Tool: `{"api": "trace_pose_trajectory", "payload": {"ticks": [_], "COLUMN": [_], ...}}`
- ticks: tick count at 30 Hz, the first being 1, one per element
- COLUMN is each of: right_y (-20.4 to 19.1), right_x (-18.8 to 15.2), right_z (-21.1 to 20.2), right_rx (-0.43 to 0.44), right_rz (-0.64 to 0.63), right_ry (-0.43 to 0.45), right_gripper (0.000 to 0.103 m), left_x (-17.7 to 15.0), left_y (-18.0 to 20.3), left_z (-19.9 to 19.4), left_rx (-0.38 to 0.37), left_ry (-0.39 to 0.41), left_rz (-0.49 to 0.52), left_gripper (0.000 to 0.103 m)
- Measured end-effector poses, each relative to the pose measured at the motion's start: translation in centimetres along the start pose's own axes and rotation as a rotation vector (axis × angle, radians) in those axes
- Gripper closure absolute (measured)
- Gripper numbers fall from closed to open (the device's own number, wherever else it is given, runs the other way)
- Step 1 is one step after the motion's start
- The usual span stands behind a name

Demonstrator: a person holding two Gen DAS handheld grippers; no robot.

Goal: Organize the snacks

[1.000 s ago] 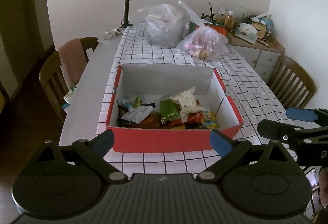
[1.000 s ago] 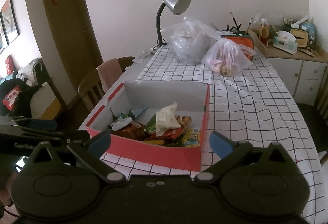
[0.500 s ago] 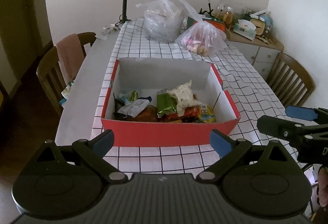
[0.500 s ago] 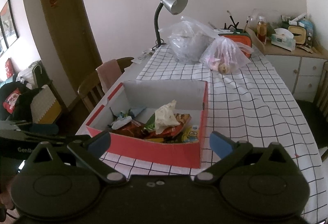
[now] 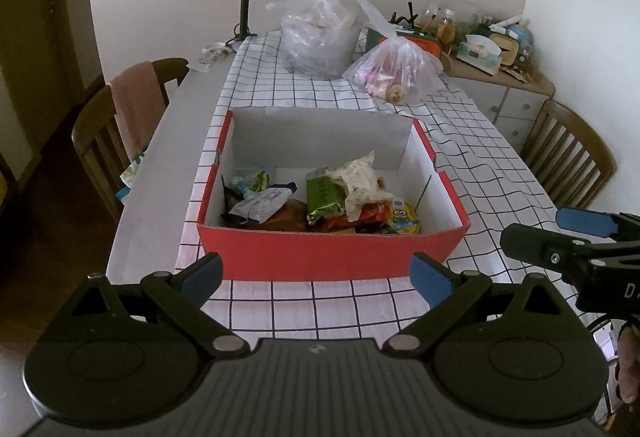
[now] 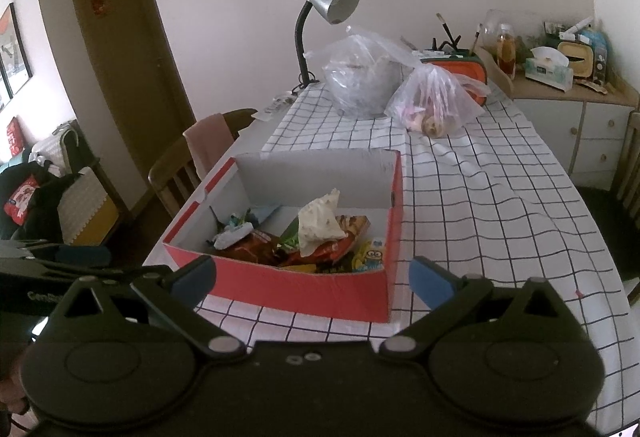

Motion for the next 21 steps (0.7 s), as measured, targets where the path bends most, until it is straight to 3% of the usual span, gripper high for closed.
{"api": "trace_pose_trajectory", "payload": {"ticks": [21], "right_y": [0.15], "right_x": [-0.51], "right_z": [0.43], "right_rx": [0.001], "right_rz": [0.011], "right_ry": [-0.008], "right_gripper": [0.0], "left_x": [0.1], "left_y": [-0.07], "left_z": [0.12], "left_rx": [0.0], "left_ry": [-0.004], "left_rz": [0.001], "left_gripper": [0.003]}}
Point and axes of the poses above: each gripper's, at about its wrist camera, not at the fingertips, and z roughly the way its jaws point, y to its right, x to its top, the point moved 9 cm from there along z, roughly the way its jaws point, and after that the axes turned 4 degrees about z, right-handed, at the moved point
